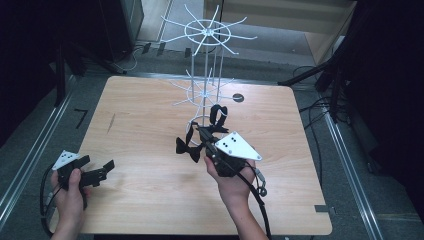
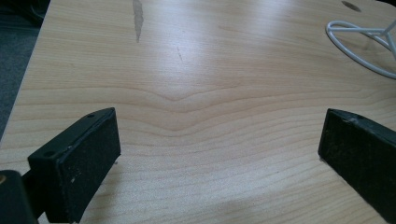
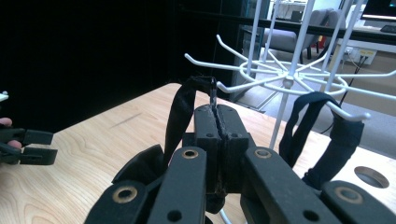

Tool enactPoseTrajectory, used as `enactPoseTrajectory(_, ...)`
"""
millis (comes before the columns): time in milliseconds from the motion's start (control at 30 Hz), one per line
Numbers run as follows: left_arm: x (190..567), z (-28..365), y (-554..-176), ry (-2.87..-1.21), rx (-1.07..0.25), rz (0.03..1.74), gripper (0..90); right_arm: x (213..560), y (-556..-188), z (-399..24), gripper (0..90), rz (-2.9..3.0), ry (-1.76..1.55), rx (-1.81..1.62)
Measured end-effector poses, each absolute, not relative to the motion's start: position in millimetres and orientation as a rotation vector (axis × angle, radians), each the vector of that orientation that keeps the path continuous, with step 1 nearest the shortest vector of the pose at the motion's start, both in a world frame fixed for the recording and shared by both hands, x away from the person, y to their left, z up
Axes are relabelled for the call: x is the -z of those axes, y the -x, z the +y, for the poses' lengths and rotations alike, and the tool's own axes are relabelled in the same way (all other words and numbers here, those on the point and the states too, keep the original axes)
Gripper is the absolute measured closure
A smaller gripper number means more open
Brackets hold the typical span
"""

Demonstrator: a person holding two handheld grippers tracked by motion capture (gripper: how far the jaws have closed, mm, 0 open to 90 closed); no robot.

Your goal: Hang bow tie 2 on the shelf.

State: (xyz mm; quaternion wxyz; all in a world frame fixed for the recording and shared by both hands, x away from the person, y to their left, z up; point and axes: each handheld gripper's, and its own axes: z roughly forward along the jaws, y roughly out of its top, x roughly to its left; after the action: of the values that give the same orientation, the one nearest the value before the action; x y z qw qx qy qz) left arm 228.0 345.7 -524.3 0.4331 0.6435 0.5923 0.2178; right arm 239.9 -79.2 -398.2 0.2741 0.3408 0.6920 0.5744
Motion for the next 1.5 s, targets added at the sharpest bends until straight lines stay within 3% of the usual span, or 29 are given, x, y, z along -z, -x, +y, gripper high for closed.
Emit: enactPoseTrajectory(1500, 524.6, 345.7, -228.3, -1.597, -0.539, 1.477, 0.0, 384.6, -275.6, -69.6, 89.8, 1.839, -0.952, -1.489)
